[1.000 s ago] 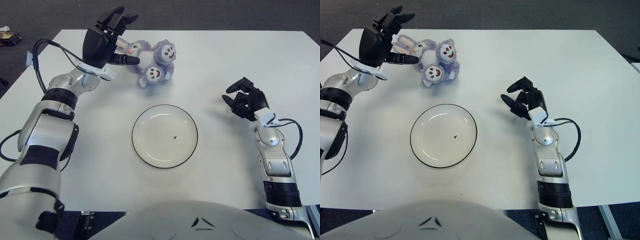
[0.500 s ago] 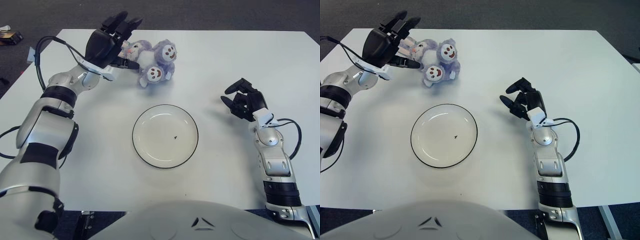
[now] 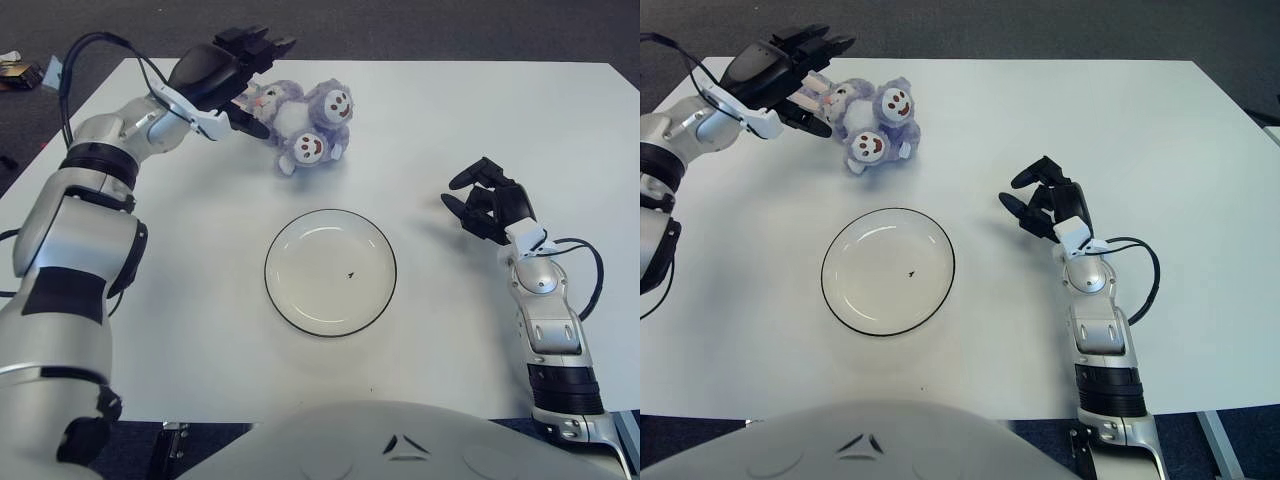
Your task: Put the doll into the plate.
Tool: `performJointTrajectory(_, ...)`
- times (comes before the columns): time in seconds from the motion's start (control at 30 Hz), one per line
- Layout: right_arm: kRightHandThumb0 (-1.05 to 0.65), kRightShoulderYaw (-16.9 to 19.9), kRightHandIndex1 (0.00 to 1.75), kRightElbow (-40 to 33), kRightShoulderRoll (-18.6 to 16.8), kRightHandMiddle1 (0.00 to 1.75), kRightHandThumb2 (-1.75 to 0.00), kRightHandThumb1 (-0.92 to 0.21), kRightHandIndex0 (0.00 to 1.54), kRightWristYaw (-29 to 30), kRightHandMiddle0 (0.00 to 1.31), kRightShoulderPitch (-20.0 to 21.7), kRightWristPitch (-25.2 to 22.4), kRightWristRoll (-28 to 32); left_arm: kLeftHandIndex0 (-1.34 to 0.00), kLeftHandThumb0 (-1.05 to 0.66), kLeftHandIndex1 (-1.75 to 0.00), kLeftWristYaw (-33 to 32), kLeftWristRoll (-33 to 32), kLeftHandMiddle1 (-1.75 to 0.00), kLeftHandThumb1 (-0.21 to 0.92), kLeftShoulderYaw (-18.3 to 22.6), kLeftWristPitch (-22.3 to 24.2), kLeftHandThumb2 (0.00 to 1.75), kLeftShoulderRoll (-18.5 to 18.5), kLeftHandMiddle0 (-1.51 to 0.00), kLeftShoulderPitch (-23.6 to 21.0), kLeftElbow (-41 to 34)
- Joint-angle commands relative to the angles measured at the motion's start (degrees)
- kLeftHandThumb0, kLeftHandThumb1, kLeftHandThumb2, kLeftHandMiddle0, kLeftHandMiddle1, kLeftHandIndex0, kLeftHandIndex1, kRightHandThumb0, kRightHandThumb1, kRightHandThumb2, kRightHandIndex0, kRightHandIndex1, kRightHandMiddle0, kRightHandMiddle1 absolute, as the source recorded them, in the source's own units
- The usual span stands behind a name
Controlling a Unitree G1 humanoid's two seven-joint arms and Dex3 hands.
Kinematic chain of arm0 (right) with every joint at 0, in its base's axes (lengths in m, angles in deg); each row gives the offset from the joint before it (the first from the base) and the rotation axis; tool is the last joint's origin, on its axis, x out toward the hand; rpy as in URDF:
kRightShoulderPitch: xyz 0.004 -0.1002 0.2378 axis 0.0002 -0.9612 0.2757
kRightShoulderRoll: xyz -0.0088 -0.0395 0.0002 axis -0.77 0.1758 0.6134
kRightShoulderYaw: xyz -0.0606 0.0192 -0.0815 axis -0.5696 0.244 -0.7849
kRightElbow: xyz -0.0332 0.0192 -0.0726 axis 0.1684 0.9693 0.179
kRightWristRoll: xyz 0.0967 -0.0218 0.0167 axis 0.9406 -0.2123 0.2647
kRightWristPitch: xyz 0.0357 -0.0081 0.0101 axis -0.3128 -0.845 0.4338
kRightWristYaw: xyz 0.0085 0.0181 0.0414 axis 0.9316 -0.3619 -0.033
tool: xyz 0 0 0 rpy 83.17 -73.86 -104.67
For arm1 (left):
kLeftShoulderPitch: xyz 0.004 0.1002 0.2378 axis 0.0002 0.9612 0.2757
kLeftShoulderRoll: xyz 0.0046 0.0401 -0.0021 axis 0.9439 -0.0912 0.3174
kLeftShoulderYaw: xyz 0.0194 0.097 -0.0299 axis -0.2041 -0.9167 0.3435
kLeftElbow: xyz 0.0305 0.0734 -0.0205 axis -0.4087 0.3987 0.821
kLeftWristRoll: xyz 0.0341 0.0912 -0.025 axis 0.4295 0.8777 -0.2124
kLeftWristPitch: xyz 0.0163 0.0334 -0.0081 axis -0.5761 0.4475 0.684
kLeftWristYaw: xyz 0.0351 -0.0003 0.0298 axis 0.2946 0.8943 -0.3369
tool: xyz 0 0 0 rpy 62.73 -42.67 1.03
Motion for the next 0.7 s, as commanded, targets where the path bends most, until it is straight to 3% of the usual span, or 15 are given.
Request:
performJointTrajectory(0.0, -0.36, 0.27, 1.75, 0.62, 0.38, 1.48, -0.28, -0.92, 0.75, 0.0, 0.46, -0.57, 1.09, -0.22, -0.22, -0.59, -0.06, 0.32, 1.46, 0.0, 0.74, -1.51, 0.96, 0.0, 0.51, -0.17, -2.24, 0.15)
performJointTrajectory(0.67, -0.36, 0.39, 1.75, 0.33, 0.15, 1.48, -0.28, -0.92, 0.75, -0.35, 0.46, -1.6, 0.79, 0.47, -0.26, -0.58, -0.05, -9.74, 9.2, 0.0, 0.73, -9.49, 7.82, 0.0, -1.82, -0.17, -6.2, 2.61)
